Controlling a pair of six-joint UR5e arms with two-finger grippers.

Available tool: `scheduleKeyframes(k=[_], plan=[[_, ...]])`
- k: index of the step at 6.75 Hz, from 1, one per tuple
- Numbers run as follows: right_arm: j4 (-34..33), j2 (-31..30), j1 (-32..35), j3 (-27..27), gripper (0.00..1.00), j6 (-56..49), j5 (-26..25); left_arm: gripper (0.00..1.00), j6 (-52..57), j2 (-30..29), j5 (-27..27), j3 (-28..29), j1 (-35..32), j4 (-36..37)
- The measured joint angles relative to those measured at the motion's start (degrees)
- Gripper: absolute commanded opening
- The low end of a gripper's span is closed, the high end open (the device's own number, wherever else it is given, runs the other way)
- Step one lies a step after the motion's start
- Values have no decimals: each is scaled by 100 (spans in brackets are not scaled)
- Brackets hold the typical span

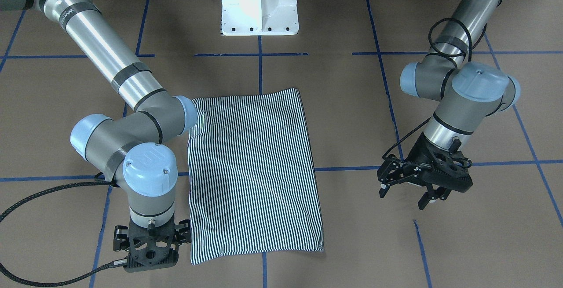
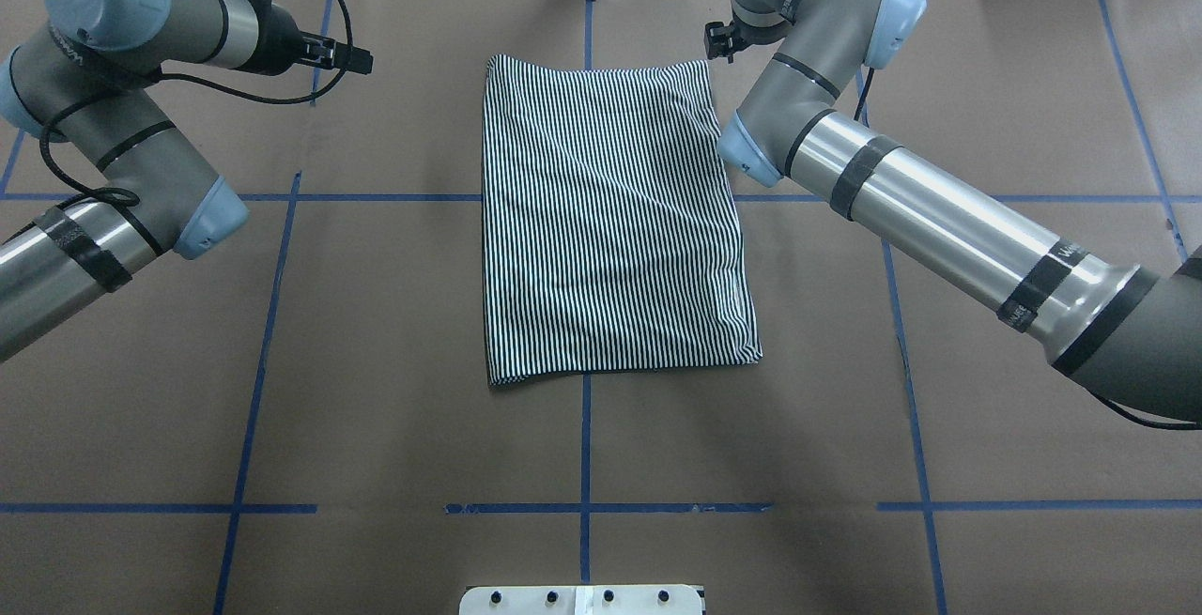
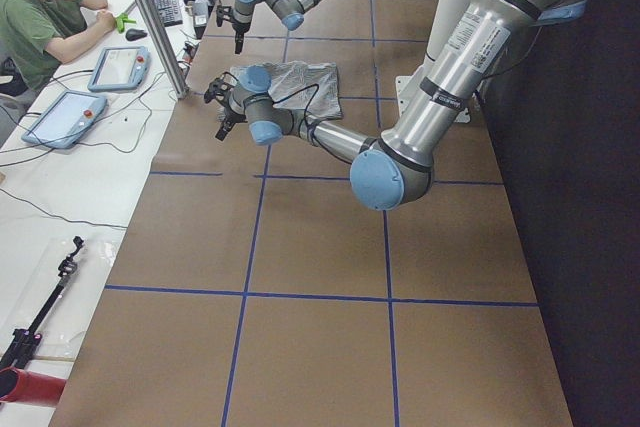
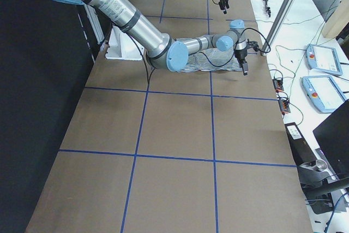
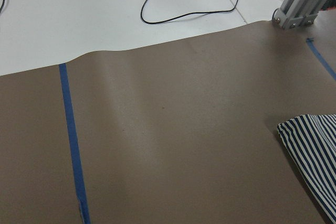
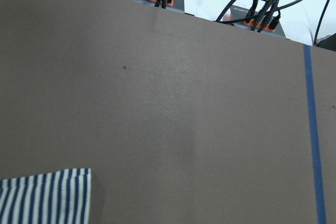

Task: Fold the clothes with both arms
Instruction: 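Raise the right gripper away while the left gripper moves toward the shirt, then move both grippers to the shirt corners nearest the robot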

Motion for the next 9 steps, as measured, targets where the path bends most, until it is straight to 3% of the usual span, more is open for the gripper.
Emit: scheduleKeyframes(k=[1,4,7,8,9], plan=[[-10,-352,-24,651,100,135,79,100,-406,49,2,-301,141,111],[45,-1692,-474,2857,100,1024,139,100,-1677,671,182,-1909,1031,652],[48,-3032,-1407,5091,100,3039,-71,100,-3016,850,1151,-2371,2207,781],[65,-3390,-1775,5648,100,3711,-371,88,-3477,837,1459,-2422,2601,1000],[266,-3662,-2046,5924,100,4118,-587,67,-3905,820,1695,-2475,2931,1223]])
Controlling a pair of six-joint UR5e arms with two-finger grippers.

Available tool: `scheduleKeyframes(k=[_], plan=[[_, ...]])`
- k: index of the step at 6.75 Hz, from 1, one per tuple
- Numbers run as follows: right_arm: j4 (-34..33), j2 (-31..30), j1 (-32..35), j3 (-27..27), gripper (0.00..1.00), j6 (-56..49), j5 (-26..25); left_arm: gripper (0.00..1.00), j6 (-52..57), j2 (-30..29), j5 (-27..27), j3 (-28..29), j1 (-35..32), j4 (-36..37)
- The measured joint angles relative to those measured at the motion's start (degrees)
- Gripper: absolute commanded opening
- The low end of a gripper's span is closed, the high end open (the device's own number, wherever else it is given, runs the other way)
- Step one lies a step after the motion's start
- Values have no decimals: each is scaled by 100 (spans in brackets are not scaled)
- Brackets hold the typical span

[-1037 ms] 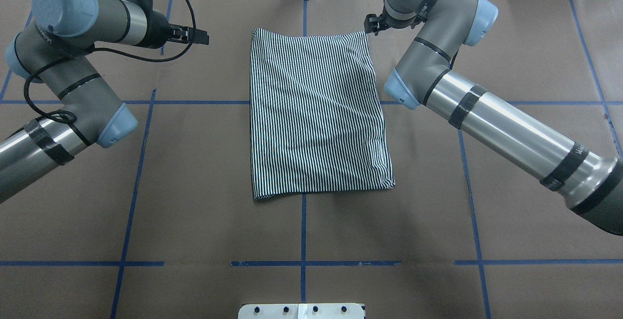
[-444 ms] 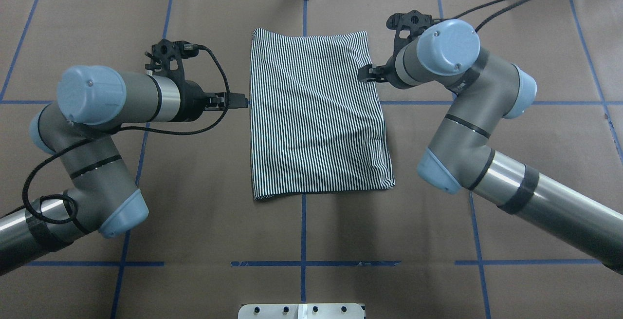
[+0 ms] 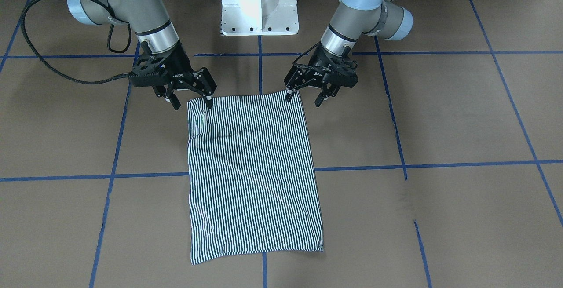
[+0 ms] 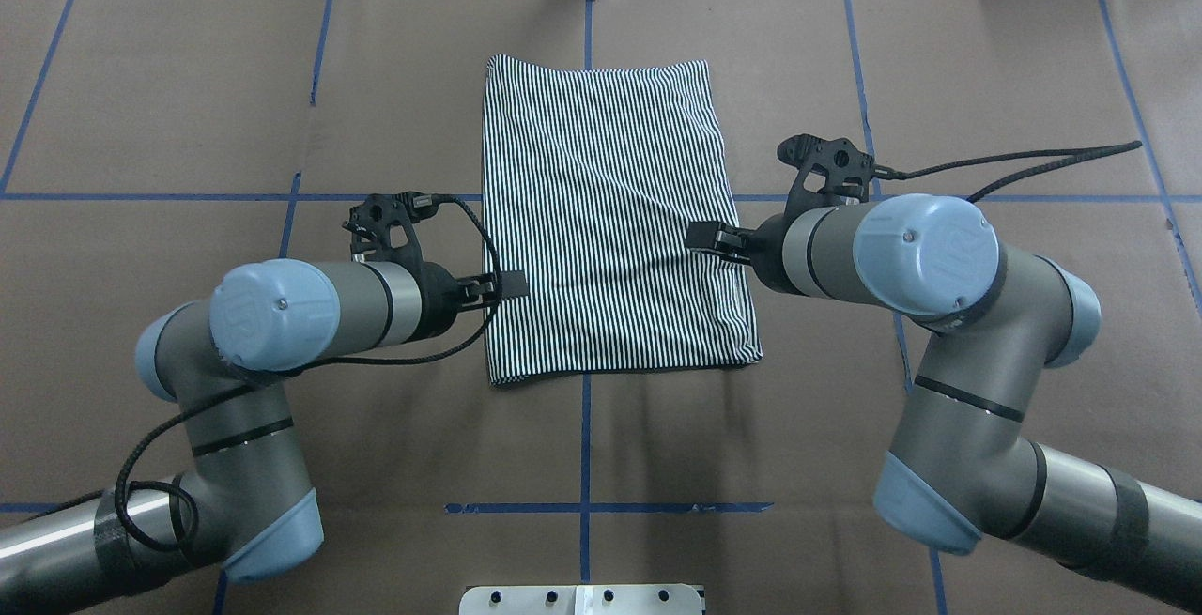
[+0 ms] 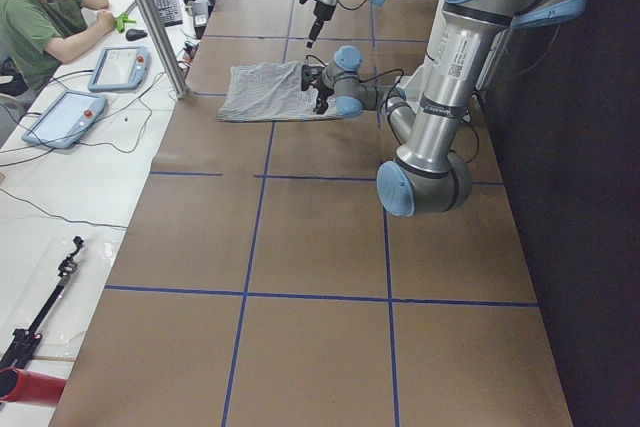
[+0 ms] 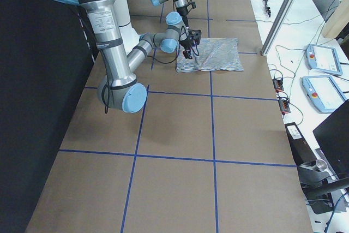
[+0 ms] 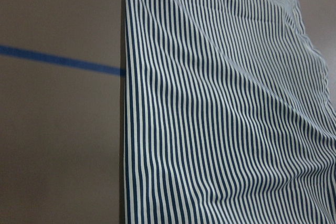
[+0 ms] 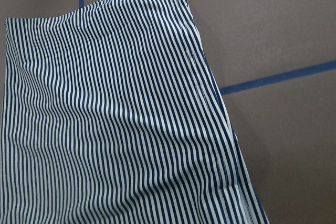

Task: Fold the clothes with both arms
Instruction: 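Move both grippers to the shirt corners nearest the robot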

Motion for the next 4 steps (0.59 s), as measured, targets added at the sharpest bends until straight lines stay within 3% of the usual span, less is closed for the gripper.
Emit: scheduleKeyframes(k=[1,4], plan=[[476,-311,-167,102,100,289,-102,59,-424,-15,200,-23,269,177],[1110,-694,-253,149,100,478,-170,59,-887,-109,364,33,538,664]])
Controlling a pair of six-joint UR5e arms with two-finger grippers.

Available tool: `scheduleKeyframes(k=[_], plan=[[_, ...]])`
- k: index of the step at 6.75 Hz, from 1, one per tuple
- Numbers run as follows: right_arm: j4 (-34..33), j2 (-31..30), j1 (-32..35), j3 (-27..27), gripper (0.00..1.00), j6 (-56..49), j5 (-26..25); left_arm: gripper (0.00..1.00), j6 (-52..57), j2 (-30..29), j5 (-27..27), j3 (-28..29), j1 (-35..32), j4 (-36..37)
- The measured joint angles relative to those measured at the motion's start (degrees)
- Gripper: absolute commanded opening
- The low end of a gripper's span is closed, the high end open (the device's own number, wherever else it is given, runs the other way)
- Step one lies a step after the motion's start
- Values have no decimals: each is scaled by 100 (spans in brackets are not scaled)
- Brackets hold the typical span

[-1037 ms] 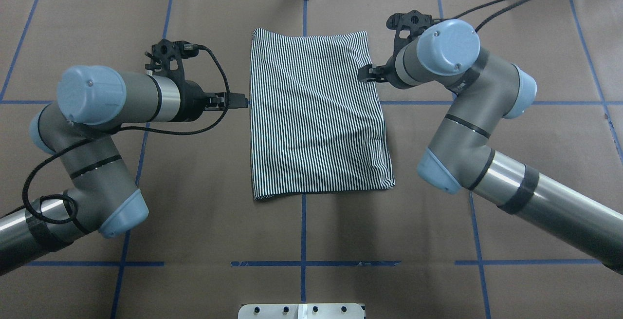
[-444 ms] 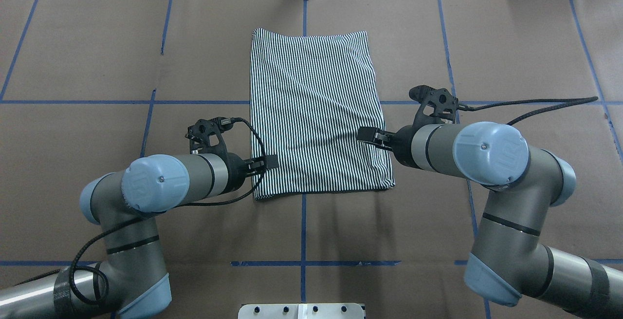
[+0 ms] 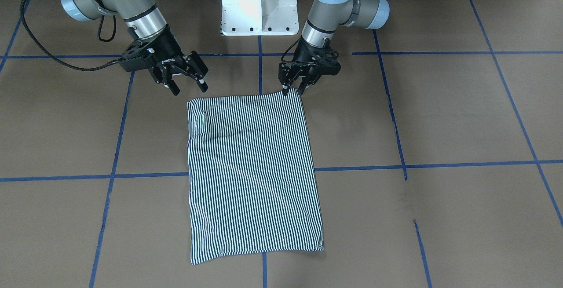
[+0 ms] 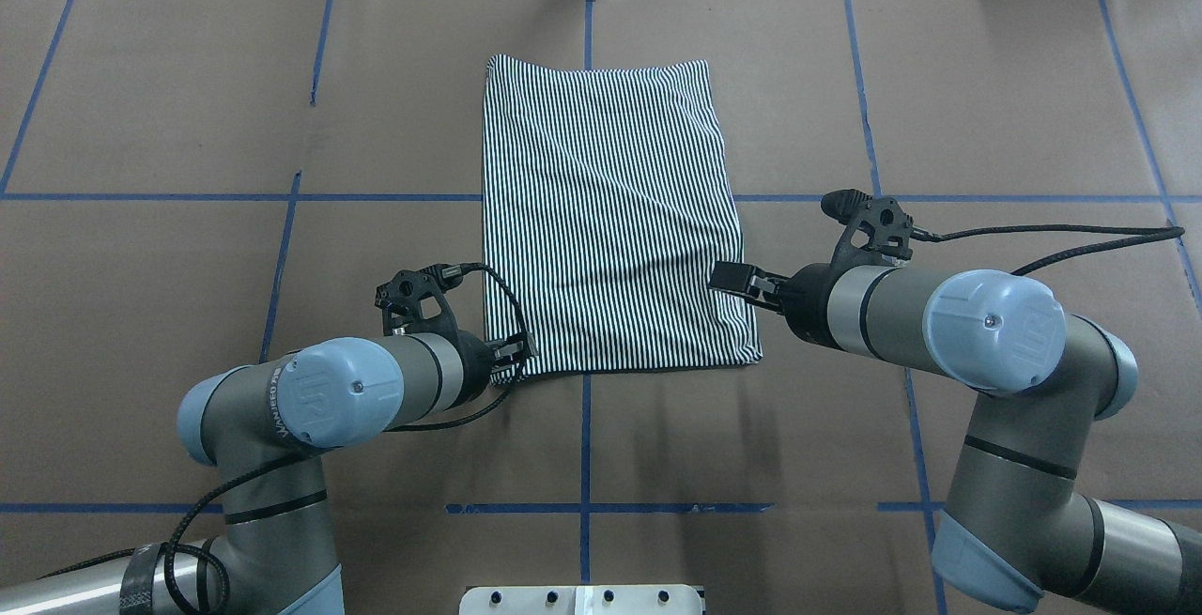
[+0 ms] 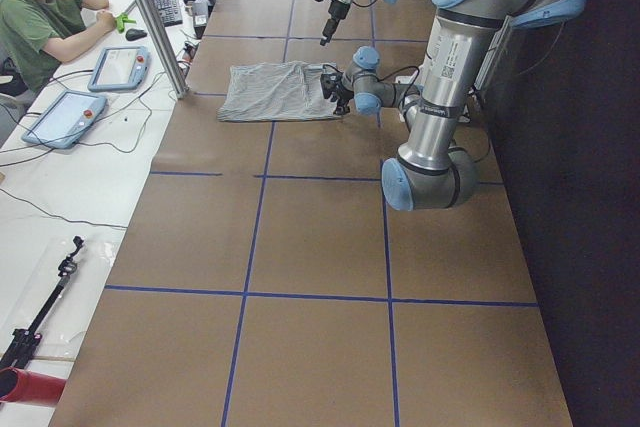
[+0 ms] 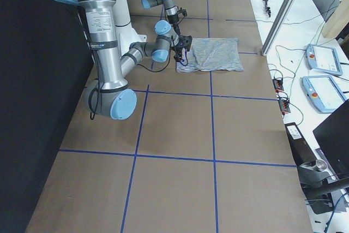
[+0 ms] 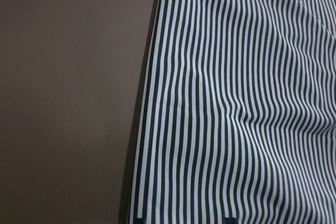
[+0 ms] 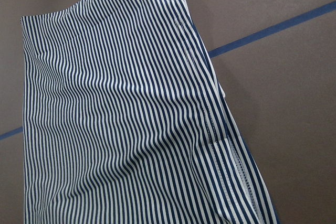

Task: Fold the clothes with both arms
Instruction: 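Move both grippers to the shirt corners nearest the robot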

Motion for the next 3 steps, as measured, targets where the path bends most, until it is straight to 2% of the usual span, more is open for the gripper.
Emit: scheduleKeyframes(k=[3], plan=[[24,-21,-4,-21,100,6,-6,59,-2,14,3,44,24,69]])
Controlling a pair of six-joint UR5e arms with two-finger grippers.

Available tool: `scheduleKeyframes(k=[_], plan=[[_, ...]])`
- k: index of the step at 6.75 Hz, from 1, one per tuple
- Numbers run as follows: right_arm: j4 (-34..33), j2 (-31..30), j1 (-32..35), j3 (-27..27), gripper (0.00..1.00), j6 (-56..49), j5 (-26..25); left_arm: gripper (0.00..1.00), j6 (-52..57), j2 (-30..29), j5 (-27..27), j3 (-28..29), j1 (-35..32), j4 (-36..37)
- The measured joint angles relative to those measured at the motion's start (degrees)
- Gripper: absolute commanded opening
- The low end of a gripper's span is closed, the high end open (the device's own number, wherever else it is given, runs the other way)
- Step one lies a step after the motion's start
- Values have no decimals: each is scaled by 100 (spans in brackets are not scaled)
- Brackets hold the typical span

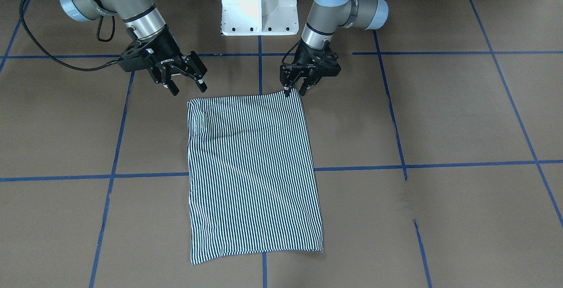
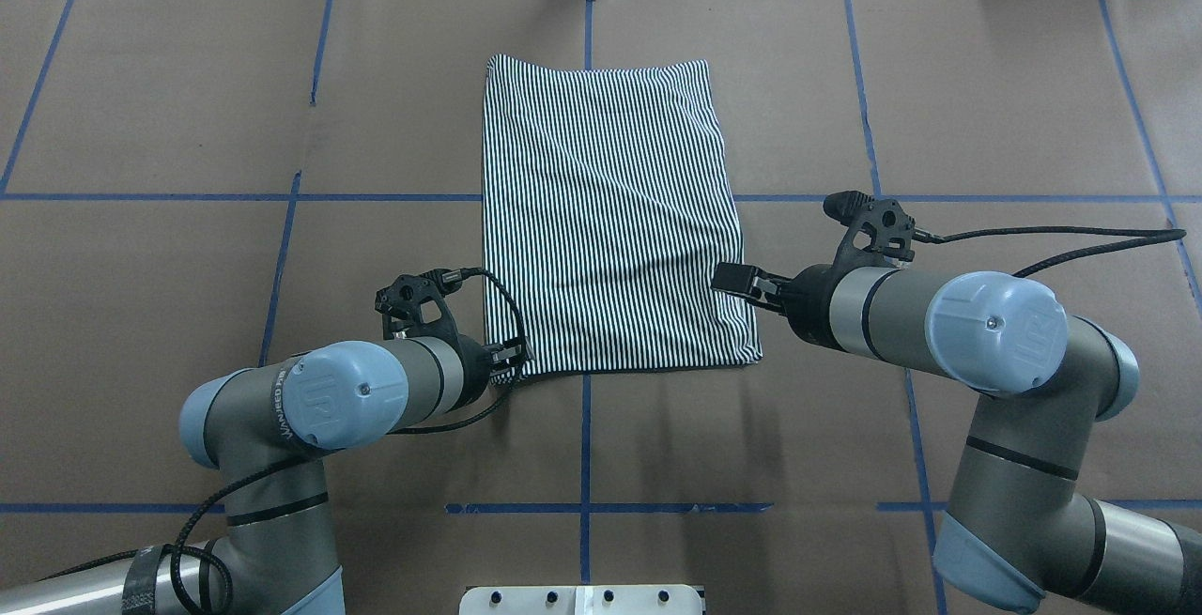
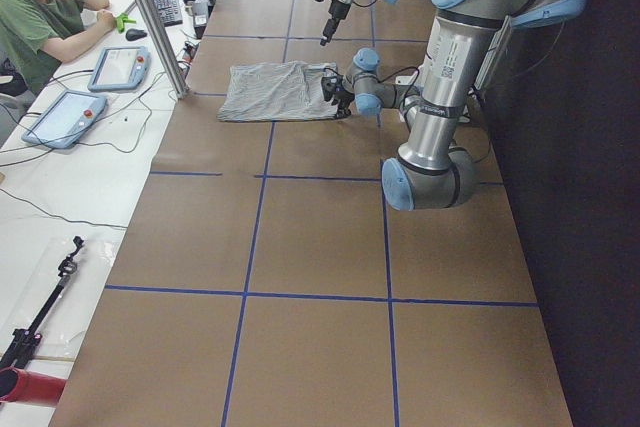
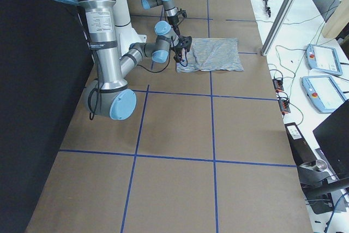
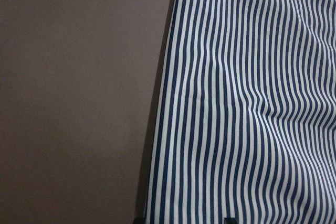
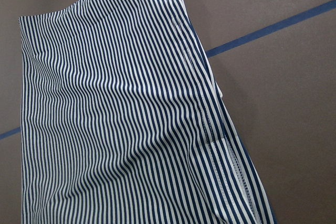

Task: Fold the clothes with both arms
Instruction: 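Move both grippers to the shirt corners nearest the robot, then grasp the near edge corners of the striped shirt with both grippers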

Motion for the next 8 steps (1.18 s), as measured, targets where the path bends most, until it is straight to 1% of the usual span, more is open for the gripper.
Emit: scheduleKeyframes(k=[6,7,8], plan=[[1,4,0,-30,100,0,-24,58,14,4,6,4,99,3],[1,6,-1,-29,100,0,-24,55,14,14,8,4,108,3],[1,9,0,-25,100,0,-24,40,14,21,9,4,112,3]])
